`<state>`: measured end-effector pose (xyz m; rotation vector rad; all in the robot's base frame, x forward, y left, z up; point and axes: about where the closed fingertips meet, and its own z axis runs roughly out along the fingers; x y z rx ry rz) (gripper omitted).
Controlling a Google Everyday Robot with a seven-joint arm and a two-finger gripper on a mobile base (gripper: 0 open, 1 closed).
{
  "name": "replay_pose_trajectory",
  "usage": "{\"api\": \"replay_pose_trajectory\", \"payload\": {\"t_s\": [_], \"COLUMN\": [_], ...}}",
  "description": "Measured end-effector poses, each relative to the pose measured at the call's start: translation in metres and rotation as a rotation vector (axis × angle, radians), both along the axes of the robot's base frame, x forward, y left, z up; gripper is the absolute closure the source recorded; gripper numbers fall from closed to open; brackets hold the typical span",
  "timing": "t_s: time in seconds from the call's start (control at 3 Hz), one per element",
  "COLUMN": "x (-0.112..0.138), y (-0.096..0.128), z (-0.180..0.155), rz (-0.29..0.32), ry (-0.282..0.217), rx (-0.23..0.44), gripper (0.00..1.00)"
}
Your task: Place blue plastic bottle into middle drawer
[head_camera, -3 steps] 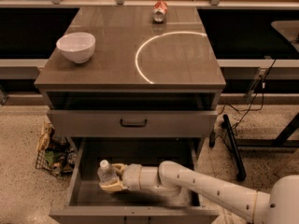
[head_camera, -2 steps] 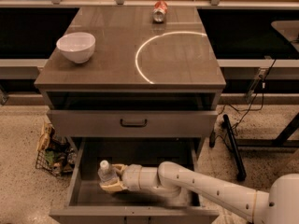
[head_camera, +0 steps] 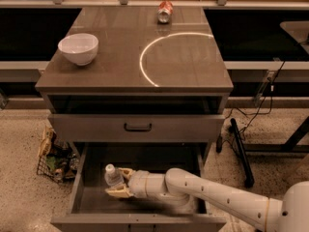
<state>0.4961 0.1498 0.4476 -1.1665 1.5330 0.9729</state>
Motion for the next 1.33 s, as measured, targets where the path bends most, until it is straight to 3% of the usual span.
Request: {"api": "replay_pose_trajectory", "payload": {"t_s": [0.33, 0.67, 1.0, 1.33], "x": [0.0, 0.001, 0.005, 0.003], "y": [-0.022, -0.043, -0.072, -0.123], "z": [0.001, 0.003, 0.006, 0.008], "rz": [-0.003, -0.007, -0.046, -0.112], "ry": [-0.014, -0.022, 0.001, 0.041], "rx": [-0.051, -0.091, -0.14, -0.194], "gripper": [0.0, 0.0, 0.0, 0.16]}}
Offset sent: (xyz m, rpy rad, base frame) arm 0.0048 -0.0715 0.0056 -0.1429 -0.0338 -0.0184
